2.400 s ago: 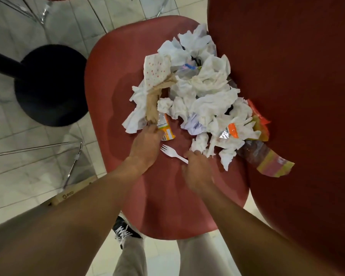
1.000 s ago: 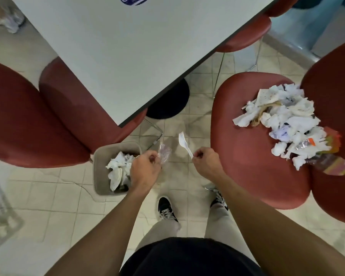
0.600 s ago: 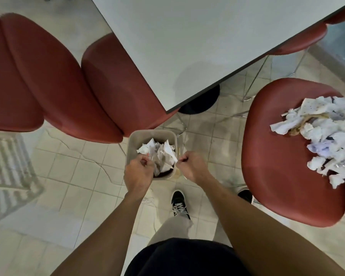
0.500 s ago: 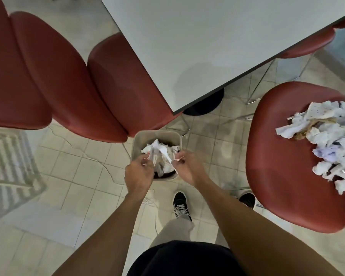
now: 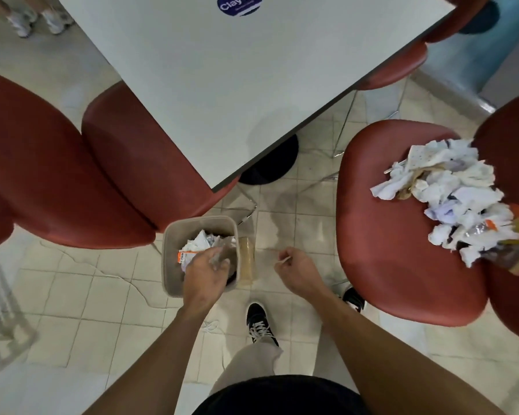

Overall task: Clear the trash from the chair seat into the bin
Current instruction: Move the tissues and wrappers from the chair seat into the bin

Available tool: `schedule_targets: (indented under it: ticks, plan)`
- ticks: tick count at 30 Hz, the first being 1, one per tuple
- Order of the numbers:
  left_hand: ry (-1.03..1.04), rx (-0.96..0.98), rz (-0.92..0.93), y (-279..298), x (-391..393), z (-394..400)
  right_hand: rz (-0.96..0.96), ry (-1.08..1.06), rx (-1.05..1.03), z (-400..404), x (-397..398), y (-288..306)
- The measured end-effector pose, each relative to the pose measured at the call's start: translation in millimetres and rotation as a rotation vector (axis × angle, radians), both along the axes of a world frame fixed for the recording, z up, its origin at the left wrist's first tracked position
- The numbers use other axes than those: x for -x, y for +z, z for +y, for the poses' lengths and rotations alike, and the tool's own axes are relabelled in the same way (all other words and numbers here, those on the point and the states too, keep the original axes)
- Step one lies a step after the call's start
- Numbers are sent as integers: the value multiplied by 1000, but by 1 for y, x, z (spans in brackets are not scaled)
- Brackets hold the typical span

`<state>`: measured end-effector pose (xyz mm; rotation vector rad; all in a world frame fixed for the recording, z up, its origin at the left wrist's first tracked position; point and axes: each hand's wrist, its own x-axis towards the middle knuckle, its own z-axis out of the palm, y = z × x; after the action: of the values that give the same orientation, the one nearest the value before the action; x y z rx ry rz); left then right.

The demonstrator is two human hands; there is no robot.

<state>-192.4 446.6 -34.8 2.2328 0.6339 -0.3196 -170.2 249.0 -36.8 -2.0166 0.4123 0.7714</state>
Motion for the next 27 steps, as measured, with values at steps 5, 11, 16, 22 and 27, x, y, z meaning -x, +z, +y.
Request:
schedule_targets:
  ticks: [5,11,16,22,27]
  plan:
    - [-166,6,34,-6,-27,-56,18,-146,76,-73,3,-1]
    - [-331,-15,90,-23,-66,-146,18,-260,186,-175,8,-10]
    - [-445,-39,39,-24,-96,-225,-7,-347,208,-249,0,-20]
    - [-574,-86,2,-30,-148,-326,-36,-288,177,-324,-40,-42]
    - [-623,-76,-11,-68,-196,-385,-108,-245,93,-359,-90,-65]
